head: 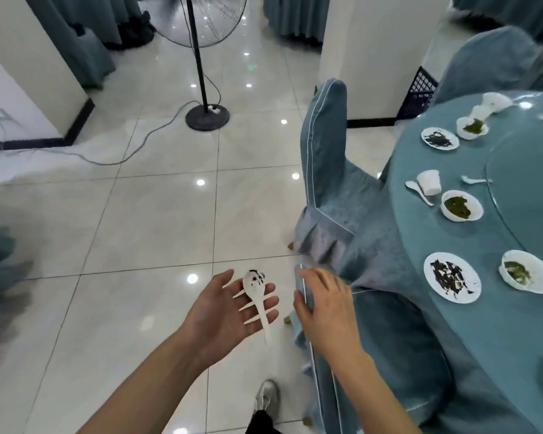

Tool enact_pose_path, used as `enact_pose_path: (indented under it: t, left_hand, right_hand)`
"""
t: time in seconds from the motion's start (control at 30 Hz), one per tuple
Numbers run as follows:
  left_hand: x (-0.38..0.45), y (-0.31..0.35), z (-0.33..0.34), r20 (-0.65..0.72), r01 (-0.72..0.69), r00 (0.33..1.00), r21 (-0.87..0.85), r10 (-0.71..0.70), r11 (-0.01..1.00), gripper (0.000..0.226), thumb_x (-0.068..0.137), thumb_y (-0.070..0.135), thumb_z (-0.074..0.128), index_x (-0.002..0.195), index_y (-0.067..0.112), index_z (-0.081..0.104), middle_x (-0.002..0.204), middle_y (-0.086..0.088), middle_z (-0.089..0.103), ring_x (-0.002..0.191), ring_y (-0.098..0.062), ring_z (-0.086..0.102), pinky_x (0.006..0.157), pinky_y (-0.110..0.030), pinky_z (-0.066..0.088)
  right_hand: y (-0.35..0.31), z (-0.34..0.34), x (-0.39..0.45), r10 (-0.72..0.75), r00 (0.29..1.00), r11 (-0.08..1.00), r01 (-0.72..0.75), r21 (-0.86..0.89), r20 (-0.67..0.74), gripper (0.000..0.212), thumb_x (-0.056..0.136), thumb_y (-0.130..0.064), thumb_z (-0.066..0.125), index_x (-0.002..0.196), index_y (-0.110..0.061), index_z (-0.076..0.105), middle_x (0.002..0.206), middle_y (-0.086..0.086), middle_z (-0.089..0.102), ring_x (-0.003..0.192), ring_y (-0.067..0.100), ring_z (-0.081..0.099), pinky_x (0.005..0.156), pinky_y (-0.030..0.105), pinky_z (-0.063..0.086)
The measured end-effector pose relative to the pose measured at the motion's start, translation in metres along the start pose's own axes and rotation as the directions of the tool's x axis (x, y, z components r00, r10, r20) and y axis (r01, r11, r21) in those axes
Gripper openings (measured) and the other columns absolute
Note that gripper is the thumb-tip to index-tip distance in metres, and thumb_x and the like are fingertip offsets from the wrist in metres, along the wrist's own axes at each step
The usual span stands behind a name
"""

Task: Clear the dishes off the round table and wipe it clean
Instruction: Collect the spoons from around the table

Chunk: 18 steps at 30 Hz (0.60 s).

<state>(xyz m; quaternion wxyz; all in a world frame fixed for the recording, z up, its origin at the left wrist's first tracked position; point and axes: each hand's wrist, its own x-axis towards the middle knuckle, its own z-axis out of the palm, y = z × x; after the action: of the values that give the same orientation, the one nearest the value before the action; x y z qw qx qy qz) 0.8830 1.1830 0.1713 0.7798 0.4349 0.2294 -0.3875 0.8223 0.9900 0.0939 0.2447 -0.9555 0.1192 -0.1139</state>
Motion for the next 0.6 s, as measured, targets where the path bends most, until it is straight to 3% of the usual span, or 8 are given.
enact_pose_path:
  t: [0.07,0.4,0.6]
  left_hand:
    - [0.017,0.019,0.011,0.021,0.02,1.0,-0.001,-0.02,1.0,0.058,0.102,0.04,0.043,0.139,-0.002,0.053,0.132,-0.026,0.063,0.126,-0.044,0.058,0.103,-0.056,0.048]
    - [0.128,0.094,0.076,0.091,0.176,0.978,0.114,-0.186,0.978,0.059,0.1,0.038,0.045,0.14,-0.004,0.052,0.133,-0.028,0.062,0.114,-0.044,0.062,0.1,-0.055,0.05]
    - [0.214,0.167,0.118,0.151,0.223,0.952,0.253,-0.266,0.942,0.059,0.101,0.038,0.044,0.14,-0.006,0.051,0.136,-0.03,0.059,0.116,-0.043,0.058,0.102,-0.056,0.047]
  right_hand:
    - [0.002,0.001,0.019,0.028,1.0,0.999,-0.028,-0.017,-0.007,0.035,0.089,-0.03,0.057,0.124,-0.026,0.058,0.12,-0.005,0.058,0.103,0.021,0.055,0.09,0.039,0.045]
    - [0.041,0.001,0.118,0.269,0.958,0.956,-0.278,-0.089,-0.104,0.039,0.088,-0.033,0.052,0.125,-0.028,0.058,0.121,-0.006,0.057,0.103,0.021,0.055,0.089,0.04,0.045]
    - [0.061,0.013,0.202,0.423,0.883,0.893,-0.444,-0.068,-0.203,0.032,0.09,-0.031,0.062,0.121,-0.029,0.059,0.12,-0.008,0.057,0.101,0.019,0.055,0.091,0.039,0.044]
